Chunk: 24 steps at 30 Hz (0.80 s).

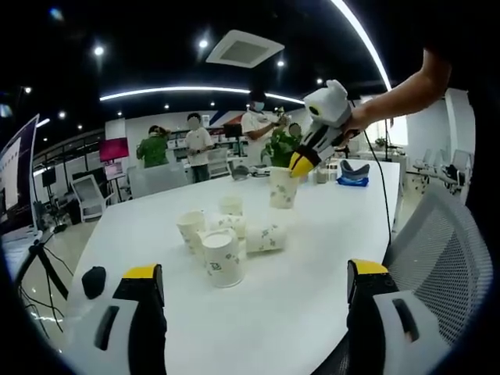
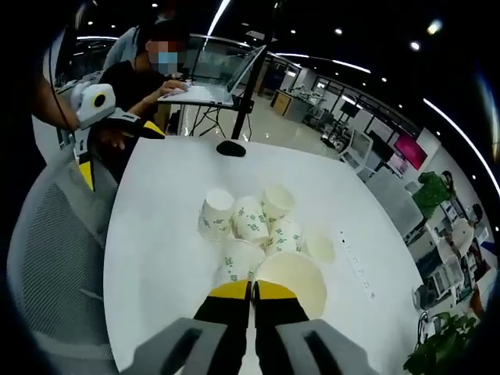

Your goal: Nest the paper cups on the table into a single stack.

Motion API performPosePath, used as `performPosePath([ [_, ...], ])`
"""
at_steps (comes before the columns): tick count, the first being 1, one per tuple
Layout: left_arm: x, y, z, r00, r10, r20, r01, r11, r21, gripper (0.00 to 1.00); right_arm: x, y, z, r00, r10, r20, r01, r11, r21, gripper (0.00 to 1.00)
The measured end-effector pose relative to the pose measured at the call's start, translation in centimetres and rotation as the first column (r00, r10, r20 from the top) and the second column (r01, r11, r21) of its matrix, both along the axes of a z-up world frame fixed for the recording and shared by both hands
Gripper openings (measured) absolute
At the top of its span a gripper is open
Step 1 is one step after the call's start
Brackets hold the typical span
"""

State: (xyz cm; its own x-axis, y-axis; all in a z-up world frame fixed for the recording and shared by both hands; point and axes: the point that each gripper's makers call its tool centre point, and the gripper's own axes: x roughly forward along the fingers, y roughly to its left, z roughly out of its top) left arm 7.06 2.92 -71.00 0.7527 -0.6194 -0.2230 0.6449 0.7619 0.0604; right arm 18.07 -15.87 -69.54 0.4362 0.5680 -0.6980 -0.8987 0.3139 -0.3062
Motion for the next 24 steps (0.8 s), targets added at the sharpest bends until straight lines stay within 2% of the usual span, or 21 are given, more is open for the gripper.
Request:
performPosePath([
  [11, 0.0, -0.2, 0.2, 1.0, -0.001, 0.0, 0.001, 1.0, -0.011, 0.99, -1.9, 0.7, 0.5, 1.0, 0.025, -0.017, -0.025, 1.0, 0.007, 0.0],
  [24, 0.0, -0.3, 0.2, 1.0, -0.007, -0.004, 0.007, 1.0, -0.012, 0.99, -5.1, 2.5, -0.4, 0.994, 0.088, -0.07, -0.088, 0.996, -0.002, 0.0],
])
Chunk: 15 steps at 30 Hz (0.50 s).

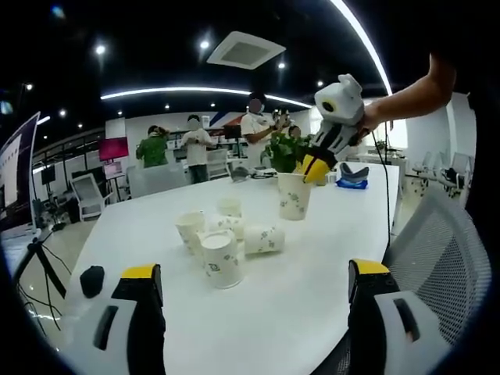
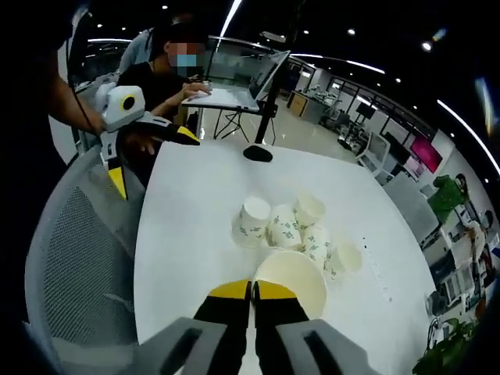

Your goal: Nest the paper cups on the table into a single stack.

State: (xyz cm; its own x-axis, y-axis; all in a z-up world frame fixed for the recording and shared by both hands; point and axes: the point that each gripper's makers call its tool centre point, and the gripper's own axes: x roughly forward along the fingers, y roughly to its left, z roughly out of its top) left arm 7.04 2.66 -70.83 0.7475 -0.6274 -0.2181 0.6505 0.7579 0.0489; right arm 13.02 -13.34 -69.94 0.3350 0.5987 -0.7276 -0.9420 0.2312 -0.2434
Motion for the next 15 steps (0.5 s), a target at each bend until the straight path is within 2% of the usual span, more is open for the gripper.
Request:
performPosePath([
  [15, 0.0, 0.1, 0.3, 1.0, 0.011, 0.01, -0.011, 1.0, -0.005, 0.99, -3.2, 3.1, -1.8, 0.994, 0.091, -0.052, -0.092, 0.996, -0.008, 0.0],
])
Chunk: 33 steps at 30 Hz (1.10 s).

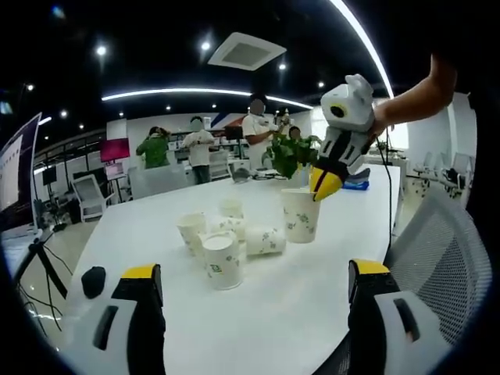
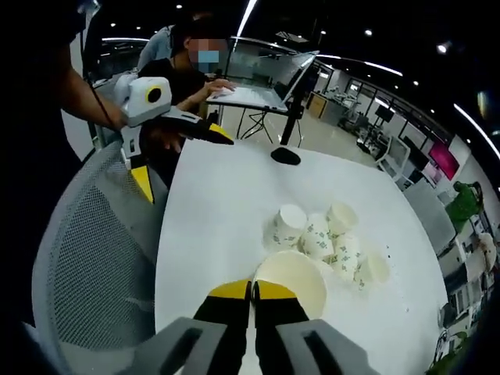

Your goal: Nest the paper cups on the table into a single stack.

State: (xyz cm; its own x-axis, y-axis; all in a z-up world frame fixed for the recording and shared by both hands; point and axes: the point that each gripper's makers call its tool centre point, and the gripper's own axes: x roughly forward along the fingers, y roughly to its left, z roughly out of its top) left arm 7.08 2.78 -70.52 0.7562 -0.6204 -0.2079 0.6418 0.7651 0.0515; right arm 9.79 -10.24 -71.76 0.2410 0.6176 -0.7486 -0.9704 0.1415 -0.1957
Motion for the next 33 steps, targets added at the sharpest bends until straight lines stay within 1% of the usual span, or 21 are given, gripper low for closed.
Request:
performPosePath([
  [11, 0.1, 0.1, 0.1, 1.0, 0.007, 0.006, -0.007, 1.0, 0.0, 0.99, -1.1, 1.3, -1.7, 0.999, 0.032, -0.027, -0.032, 0.999, -0.016, 0.0],
  [15, 0.1, 0.1, 0.1, 1.0, 0.007, 0.006, -0.007, 1.0, -0.002, 0.99, -1.1, 1.5, -2.4, 0.999, 0.031, -0.028, -0.031, 0.999, -0.027, 0.0],
  [18, 0.1, 0.2, 0.1, 1.0, 0.008, 0.009, -0.008, 1.0, -0.001, 0.99, -1.2, 1.8, -2.9, 0.999, 0.024, -0.046, -0.025, 0.999, -0.021, 0.0],
  [22, 0.0, 0.2, 0.2, 1.0, 0.012, 0.009, -0.011, 1.0, -0.003, 0.99, -1.6, 2.0, -3.6, 0.998, 0.031, -0.057, -0.033, 0.999, -0.033, 0.0],
  [33, 0.0, 0.2, 0.1, 1.0, 0.007, 0.009, -0.007, 1.0, 0.0, 0.99, -1.7, 2.1, -4.5, 0.997, 0.045, -0.055, -0.048, 0.997, -0.061, 0.0],
])
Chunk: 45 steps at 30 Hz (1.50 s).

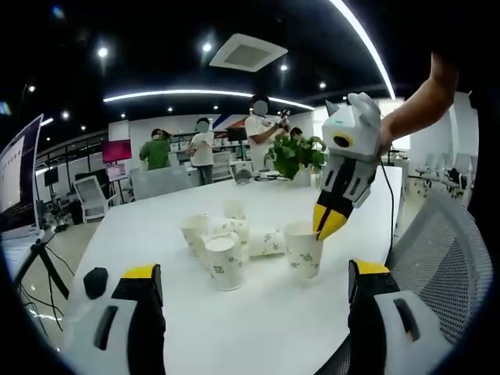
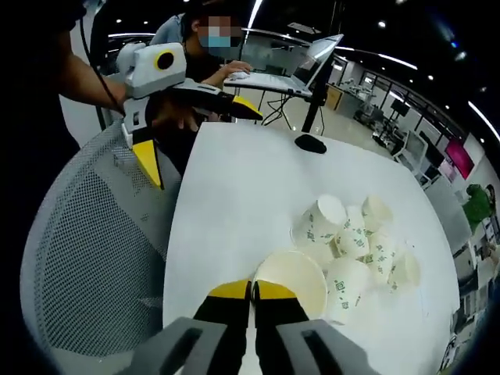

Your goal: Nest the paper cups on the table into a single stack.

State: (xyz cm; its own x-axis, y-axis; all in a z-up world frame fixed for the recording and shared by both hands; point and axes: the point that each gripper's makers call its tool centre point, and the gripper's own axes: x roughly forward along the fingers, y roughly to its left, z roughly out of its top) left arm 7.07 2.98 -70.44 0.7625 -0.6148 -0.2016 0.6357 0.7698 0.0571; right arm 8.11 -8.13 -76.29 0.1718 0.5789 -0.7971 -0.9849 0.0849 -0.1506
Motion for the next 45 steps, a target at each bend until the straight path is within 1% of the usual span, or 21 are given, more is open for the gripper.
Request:
performPosePath([
  [5, 0.0, 0.0, 0.0, 1.0, 0.0, 0.001, 0.0, 1.0, 0.001, 0.99, 0.0, -0.1, -0.8, 1.0, 0.022, 0.008, -0.021, 0.999, -0.033, 0.0],
  [15, 0.1, 0.0, -0.2, 1.0, 0.0, -0.001, 0.0, 1.0, 0.001, 0.99, -0.2, -0.1, -1.9, 0.999, 0.039, 0.01, -0.039, 0.998, -0.058, 0.0],
  [27, 0.0, -0.4, 0.0, 1.0, -0.007, -0.005, 0.007, 1.0, 0.005, 0.99, 0.0, 0.0, -2.3, 0.999, 0.036, 0.009, -0.035, 0.998, -0.058, 0.0],
  [39, 0.2, 0.0, -0.3, 1.0, -0.006, -0.004, 0.006, 1.0, 0.002, 0.99, 0.1, 0.0, -2.7, 0.999, 0.045, 0.011, -0.044, 0.997, -0.066, 0.0],
  [45, 0.1, 0.0, -0.3, 1.0, -0.003, -0.004, 0.003, 1.0, 0.0, 0.99, 0.0, 0.0, -3.1, 0.999, 0.043, 0.0, -0.043, 0.996, -0.072, 0.0],
])
